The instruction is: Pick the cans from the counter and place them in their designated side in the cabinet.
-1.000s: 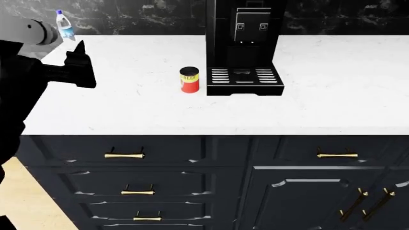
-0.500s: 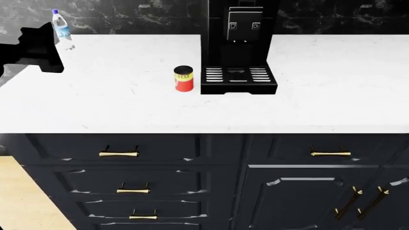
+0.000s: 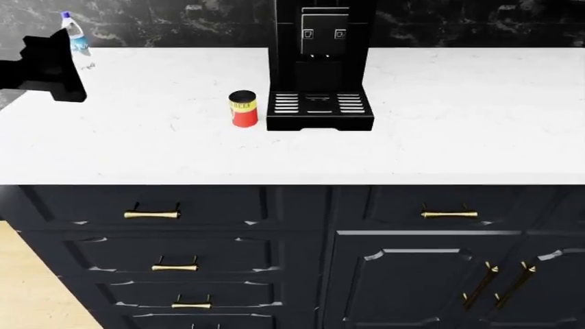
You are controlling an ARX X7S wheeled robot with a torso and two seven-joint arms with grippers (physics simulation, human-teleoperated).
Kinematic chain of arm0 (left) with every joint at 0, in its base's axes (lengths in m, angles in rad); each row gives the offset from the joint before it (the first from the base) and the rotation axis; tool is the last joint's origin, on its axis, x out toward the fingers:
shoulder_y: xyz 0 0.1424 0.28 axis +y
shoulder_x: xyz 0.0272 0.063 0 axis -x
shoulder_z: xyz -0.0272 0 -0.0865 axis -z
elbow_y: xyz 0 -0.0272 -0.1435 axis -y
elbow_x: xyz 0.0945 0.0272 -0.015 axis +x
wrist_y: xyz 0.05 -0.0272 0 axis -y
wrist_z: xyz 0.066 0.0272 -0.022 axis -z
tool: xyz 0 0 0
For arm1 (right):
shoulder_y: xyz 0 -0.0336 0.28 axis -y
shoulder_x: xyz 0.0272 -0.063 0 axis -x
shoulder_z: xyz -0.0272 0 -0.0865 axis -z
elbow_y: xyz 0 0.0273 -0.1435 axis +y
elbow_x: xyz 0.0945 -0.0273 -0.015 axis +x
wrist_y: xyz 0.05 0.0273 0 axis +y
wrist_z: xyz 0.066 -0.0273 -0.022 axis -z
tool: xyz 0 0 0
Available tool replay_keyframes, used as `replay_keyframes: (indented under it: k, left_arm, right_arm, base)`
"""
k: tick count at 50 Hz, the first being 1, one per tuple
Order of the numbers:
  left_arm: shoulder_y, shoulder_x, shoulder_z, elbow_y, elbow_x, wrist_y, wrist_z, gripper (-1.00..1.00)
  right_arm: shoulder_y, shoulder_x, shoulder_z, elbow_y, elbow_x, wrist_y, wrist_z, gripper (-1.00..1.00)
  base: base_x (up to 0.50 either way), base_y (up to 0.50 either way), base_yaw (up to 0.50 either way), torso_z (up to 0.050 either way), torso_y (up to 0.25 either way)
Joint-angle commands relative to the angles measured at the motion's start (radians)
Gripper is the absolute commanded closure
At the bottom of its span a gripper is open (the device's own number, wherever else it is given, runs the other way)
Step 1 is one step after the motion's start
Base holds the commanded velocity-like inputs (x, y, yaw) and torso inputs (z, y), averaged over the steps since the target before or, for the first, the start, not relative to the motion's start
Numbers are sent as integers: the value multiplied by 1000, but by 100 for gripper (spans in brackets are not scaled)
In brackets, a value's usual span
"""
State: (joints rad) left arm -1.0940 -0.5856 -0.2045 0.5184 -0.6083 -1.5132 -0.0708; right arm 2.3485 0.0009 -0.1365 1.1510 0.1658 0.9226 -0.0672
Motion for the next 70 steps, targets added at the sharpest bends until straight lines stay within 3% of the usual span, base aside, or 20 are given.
replay_keyframes:
  k: [1,16,35,70]
  left_arm:
    - [0,-7,4,-1,-10,4,-21,-100]
    - [4,-3,-7,-2,-20,13,-47,-100]
    - [8,-5,-10,-4,-35,27,-68,-100]
    - [6,-19,3,-8,-57,22,-115,-100]
  right_arm:
    - [8,-1,51,-19,78,-23,18,100]
    - [8,0,111,-147,-29,55,51,100]
    - [8,-1,25,-130,91,-26,188,100]
    - [8,-1,86,-259,-48,89,126,100]
  base:
    - [0,0,0,0,0]
    - [77,0,0,0,0]
    - [210,0,0,0,1]
    - [333,0,0,0,1]
